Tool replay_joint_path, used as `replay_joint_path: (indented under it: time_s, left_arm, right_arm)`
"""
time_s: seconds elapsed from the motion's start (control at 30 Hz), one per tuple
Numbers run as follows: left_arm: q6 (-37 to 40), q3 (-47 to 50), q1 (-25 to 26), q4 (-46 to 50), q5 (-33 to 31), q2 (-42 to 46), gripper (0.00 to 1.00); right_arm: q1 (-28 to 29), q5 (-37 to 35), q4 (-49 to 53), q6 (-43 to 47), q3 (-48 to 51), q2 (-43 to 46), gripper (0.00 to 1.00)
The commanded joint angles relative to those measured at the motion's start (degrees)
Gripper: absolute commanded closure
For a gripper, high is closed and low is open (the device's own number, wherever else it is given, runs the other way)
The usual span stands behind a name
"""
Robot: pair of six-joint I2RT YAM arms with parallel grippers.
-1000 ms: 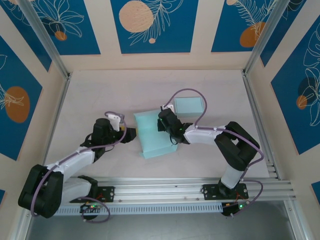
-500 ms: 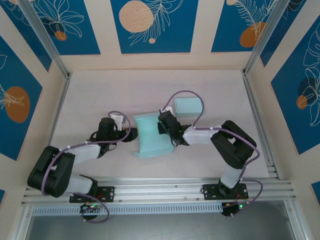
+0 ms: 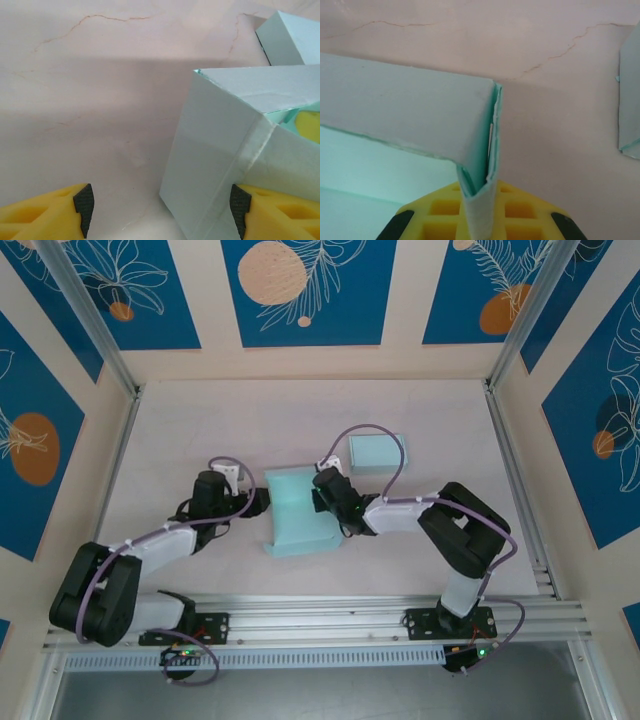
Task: Fold the paper box
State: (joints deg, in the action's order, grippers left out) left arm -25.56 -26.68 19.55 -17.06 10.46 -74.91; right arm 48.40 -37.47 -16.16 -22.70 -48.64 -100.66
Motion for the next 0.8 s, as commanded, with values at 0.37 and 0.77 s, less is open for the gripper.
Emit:
replay_joint_path:
  time_s: [0.37,0.77]
  left_arm:
    - [-7.97,2.55,2.22,0.43,3.56,6.14,0.14]
    - [-11.01,5.25,8.83,3.04,2.44,6.51,0.11]
  right_arm:
    - [3.28,-12.86,10.35,-12.08,-6.27,-2.80,1.00]
    - [3.21,-11.22,11.18,-12.55,-7.87,-3.84,1.00]
